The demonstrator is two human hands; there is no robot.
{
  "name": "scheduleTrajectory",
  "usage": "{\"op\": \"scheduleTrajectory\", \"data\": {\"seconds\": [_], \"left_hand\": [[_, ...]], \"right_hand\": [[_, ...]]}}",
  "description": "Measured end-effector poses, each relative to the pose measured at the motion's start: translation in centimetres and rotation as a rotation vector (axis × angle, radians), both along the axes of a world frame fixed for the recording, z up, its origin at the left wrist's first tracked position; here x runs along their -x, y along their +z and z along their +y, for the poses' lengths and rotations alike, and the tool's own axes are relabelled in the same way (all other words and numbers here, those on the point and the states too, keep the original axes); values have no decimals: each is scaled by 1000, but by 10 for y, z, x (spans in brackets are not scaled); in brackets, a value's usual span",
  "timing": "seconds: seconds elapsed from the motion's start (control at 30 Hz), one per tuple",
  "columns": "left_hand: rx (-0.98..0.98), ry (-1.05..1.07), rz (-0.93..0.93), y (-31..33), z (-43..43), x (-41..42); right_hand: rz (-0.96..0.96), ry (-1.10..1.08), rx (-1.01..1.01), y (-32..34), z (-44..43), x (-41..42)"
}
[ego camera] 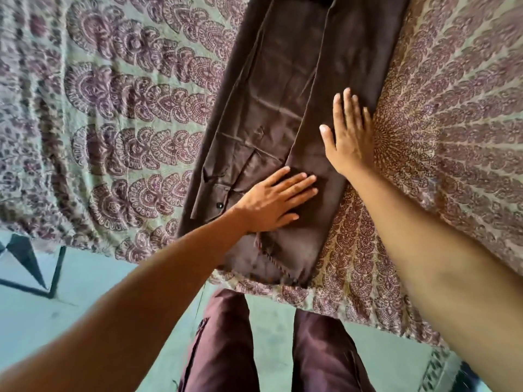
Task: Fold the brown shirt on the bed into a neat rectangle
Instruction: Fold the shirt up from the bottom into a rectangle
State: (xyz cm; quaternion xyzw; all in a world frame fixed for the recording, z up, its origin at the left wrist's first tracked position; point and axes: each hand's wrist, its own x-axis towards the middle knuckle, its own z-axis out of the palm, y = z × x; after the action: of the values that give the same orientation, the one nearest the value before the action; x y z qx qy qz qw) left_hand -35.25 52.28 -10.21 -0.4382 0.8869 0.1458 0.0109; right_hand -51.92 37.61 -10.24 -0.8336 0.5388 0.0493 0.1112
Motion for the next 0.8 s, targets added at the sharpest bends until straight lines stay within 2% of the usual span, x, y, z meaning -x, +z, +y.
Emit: {"op": "scheduleTrajectory", "data": {"seconds": [0.2, 0.27, 0.3, 0.37, 0.47, 0.63, 0.8], "left_hand": [[-70, -143, 71, 0, 79, 5], [-119, -138, 186, 11, 91, 0], [-140, -59, 272, 19, 88, -3], [-116, 257, 433, 37, 62, -19], [-59, 685, 481, 55, -8, -66], [36, 951, 475, 64, -136, -148], [90, 1143, 453, 72, -231, -198]], "right_hand": [[74, -47, -59, 11, 2, -8], [70, -77, -98, 16, 0, -13], [59, -101, -118, 19, -1, -16], [18, -146, -106, 28, -7, -26], [-62, -229, -49, 42, -22, -48], [-228, -217, 26, 53, -75, -95], [-280, -174, 89, 59, -140, -144]]}}
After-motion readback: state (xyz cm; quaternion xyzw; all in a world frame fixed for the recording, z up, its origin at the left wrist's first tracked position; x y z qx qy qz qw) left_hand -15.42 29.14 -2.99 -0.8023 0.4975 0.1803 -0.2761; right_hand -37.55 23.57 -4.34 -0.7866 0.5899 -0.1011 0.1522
